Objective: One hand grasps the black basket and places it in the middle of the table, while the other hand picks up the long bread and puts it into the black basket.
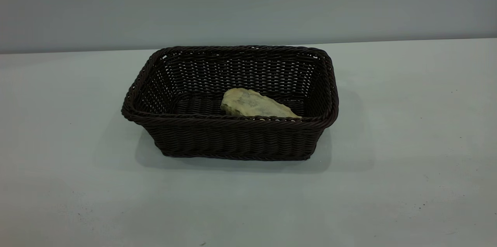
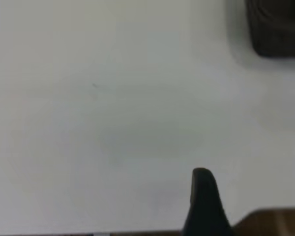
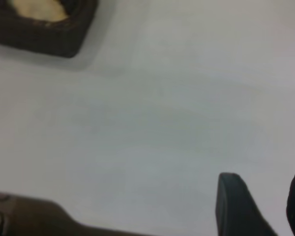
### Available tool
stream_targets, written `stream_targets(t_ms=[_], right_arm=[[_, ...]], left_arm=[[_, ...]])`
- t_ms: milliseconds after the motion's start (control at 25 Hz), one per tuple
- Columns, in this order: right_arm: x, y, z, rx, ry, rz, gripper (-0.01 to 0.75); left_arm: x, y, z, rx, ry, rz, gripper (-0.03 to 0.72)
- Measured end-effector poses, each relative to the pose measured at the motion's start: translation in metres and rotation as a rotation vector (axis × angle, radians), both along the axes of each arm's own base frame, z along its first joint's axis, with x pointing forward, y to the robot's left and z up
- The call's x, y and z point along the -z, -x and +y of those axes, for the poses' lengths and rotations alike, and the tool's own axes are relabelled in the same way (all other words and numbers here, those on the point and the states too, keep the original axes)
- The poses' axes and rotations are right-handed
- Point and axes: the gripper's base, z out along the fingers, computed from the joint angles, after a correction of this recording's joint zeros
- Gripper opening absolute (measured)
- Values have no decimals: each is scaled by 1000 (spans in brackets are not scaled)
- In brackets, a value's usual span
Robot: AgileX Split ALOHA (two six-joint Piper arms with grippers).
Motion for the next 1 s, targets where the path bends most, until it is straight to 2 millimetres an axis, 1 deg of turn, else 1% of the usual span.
stream_targets(t_ms=[200,1000], right_arm=[[0,0,-1,91,1,1,238],[0,0,0,95,-12,2,238]], left_arm=[[0,1,0,-27,0,-7,564],[0,2,0,-28,0,-8,564]])
